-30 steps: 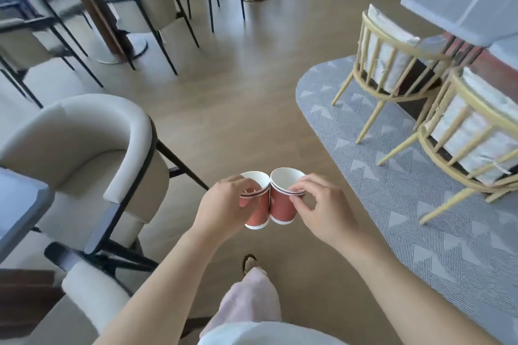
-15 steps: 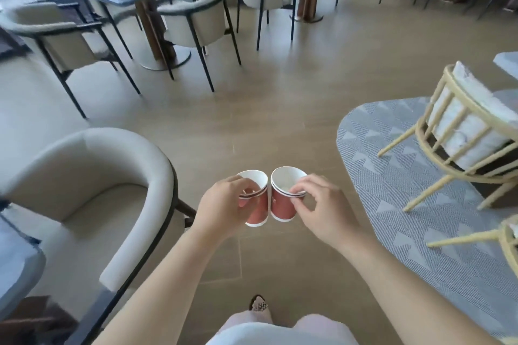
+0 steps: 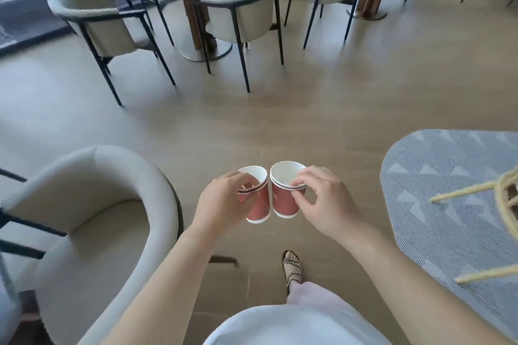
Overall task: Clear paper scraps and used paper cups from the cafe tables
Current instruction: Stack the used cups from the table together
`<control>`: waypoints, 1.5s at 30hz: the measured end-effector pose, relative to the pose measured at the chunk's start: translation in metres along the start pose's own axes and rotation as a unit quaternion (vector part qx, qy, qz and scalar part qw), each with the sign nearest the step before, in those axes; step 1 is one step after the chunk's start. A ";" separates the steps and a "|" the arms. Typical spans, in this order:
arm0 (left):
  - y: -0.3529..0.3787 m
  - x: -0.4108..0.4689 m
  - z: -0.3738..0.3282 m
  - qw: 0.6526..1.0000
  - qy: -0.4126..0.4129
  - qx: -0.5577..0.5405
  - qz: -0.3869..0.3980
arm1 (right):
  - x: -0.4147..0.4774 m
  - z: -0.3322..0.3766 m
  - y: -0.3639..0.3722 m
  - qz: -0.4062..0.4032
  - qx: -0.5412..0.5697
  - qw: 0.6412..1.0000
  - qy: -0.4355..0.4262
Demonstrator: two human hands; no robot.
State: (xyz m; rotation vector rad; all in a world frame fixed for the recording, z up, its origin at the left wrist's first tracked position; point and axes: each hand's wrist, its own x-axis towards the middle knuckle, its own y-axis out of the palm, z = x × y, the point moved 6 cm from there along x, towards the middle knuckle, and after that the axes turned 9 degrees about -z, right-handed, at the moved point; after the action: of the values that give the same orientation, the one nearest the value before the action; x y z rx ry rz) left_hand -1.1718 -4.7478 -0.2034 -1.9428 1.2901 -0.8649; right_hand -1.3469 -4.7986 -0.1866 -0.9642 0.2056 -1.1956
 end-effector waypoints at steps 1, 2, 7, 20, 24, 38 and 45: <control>0.005 0.020 -0.004 1.000 0.000 0.001 -0.002 | 0.018 -0.010 -0.002 0.001 -0.002 1.000 -0.005; 0.009 0.040 -0.009 1.000 0.001 0.002 -0.004 | 0.036 -0.019 -0.004 0.001 -0.004 1.000 -0.011; 0.016 0.126 -0.014 0.999 -0.015 0.003 -0.032 | 0.124 -0.053 -0.007 0.001 0.014 0.999 -0.041; -0.034 0.248 0.106 0.979 -0.140 0.012 -0.147 | 0.320 -0.018 0.132 0.116 0.078 0.981 -0.137; -0.060 0.300 0.163 0.968 -0.180 0.016 -0.173 | 0.389 0.016 0.189 0.137 0.088 0.972 -0.168; -0.179 0.398 0.343 0.922 -0.291 0.042 -0.251 | 0.554 0.152 0.381 0.246 0.130 0.925 -0.260; -0.235 0.424 0.430 0.869 -0.371 0.084 -0.317 | 0.620 0.230 0.488 0.314 0.165 0.876 -0.326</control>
State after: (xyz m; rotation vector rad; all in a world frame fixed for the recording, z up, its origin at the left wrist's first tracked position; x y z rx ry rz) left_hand -0.5777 -5.0072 -0.1911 -2.2393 0.1147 -0.3887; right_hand -0.6232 -5.1883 -0.1908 -0.8513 -0.2160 -0.2531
